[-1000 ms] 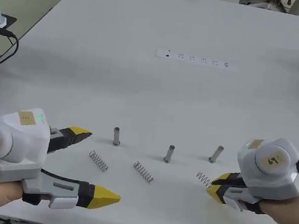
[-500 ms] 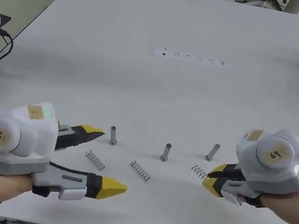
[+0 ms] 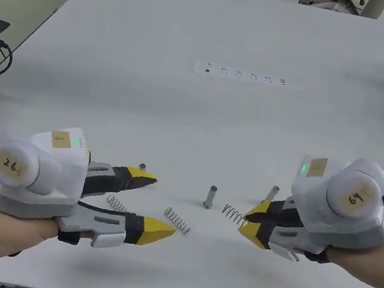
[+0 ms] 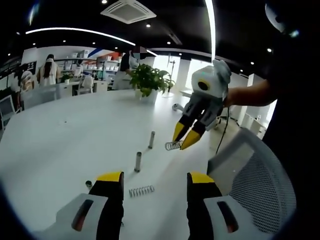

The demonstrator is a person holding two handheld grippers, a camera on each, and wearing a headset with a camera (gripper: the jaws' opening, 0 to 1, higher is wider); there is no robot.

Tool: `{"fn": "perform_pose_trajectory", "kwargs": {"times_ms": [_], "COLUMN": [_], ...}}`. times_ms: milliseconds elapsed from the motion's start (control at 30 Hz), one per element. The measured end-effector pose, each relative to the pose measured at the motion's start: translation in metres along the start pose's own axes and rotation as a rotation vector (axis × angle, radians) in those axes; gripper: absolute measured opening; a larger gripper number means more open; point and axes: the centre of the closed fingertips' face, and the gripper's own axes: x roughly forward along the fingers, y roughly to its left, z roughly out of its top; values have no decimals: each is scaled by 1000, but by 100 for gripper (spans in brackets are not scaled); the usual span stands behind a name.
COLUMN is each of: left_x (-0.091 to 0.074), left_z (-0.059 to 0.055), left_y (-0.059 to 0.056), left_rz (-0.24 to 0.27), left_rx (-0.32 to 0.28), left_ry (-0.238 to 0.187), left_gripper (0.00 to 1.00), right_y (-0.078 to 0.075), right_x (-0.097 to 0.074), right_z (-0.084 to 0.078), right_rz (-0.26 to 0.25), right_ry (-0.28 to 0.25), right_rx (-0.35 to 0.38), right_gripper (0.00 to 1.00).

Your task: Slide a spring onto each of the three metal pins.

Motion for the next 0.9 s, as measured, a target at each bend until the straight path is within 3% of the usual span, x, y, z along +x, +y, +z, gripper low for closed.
{"fn": "perform_pose_trajectory", "kwargs": {"times_ms": [200,433,900], "left_x": [7,21,40], "left_z": [9,10,6], "left_y": [-6,-17,-35], "left_rz": [-50,-106,-188], "left_rx": [16,59,93], "left_ry": [-34,-20,-6], "left_gripper": [32,23,20], "right_y": [6,10,21], "right_x": [1,2,7], "right_z": [10,17,12], "right_rz": [21,39,79], "right_ry": [-11,-13,12], "right_rx": [-78,-133,-248], "right_gripper": [7,7,7]}}
